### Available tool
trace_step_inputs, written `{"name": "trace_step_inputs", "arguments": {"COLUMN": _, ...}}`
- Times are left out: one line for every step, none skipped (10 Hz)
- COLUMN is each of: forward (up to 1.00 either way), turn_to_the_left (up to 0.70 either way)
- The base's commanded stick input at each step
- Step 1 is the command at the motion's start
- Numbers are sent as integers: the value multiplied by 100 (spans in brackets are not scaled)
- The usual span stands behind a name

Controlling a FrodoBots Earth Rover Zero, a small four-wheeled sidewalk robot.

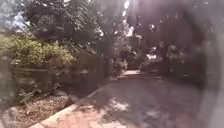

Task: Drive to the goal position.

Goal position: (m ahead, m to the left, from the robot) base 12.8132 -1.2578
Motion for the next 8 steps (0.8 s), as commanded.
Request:
{"name": "trace_step_inputs", "arguments": {"forward": 70, "turn_to_the_left": -35}}
{"name": "trace_step_inputs", "arguments": {"forward": 70, "turn_to_the_left": -35}}
{"name": "trace_step_inputs", "arguments": {"forward": 70, "turn_to_the_left": -35}}
{"name": "trace_step_inputs", "arguments": {"forward": 70, "turn_to_the_left": -35}}
{"name": "trace_step_inputs", "arguments": {"forward": 70, "turn_to_the_left": -35}}
{"name": "trace_step_inputs", "arguments": {"forward": 70, "turn_to_the_left": -35}}
{"name": "trace_step_inputs", "arguments": {"forward": 70, "turn_to_the_left": -35}}
{"name": "trace_step_inputs", "arguments": {"forward": 70, "turn_to_the_left": -35}}
